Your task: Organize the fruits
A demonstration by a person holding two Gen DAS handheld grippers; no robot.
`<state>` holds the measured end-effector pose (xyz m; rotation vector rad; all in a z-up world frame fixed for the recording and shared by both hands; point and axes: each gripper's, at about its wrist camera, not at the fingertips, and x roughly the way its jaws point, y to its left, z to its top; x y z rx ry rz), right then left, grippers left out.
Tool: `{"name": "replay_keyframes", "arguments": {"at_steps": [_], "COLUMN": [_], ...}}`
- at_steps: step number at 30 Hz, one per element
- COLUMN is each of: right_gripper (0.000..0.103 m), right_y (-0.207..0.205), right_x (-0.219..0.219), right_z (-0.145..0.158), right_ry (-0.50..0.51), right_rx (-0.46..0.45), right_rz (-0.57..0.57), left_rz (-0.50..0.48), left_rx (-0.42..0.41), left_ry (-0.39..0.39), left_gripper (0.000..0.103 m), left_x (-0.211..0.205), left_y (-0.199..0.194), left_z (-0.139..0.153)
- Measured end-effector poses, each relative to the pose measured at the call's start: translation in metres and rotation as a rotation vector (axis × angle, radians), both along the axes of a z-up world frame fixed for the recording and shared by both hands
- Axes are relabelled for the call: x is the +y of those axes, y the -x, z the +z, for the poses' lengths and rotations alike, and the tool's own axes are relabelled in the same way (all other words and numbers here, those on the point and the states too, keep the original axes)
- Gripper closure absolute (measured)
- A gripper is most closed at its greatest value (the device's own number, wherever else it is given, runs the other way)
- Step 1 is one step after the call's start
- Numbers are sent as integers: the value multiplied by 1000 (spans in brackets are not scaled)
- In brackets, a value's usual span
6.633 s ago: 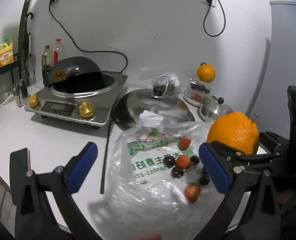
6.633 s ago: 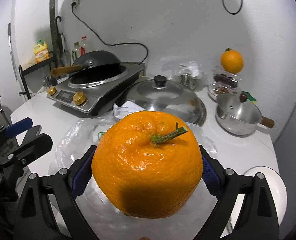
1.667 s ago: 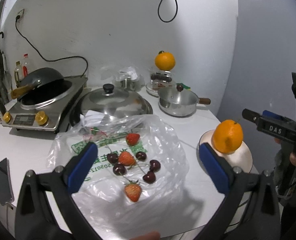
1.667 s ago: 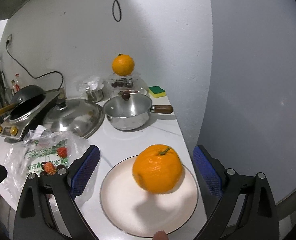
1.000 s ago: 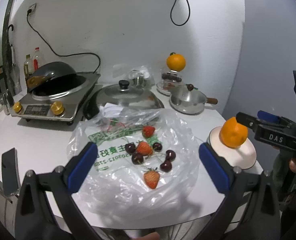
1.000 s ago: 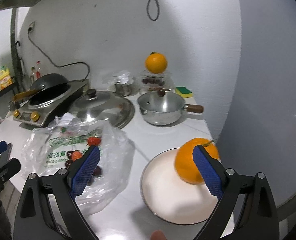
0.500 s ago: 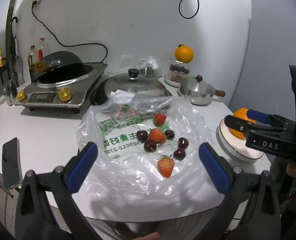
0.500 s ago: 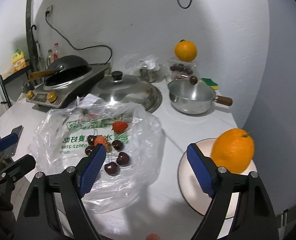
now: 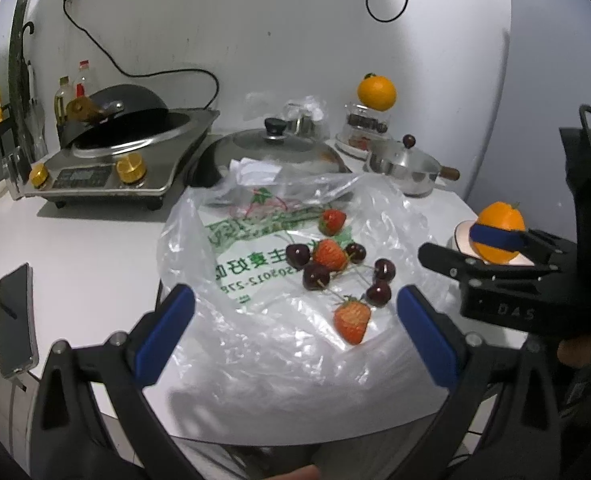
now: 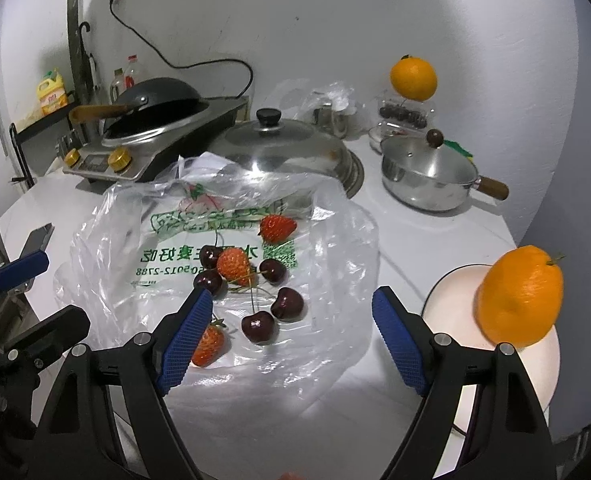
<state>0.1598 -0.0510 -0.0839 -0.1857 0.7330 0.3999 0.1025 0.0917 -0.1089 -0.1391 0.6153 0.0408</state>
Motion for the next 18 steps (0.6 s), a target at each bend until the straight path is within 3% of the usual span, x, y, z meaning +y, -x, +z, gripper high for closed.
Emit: {"name": "replay_keyframes", "arguments": {"at_steps": [18], "right_gripper": [27], "right_y": [-17], "right_x": [19], "right_z": [-34], "right_ry": [38], "right_rx": [69], "right_rz": [41], "left_rz": [-3], "left_rx": [44], "left_ry": [8], "left_gripper": [1], "left_x": [7], "left_y": [-21], "left_z": [-22]}}
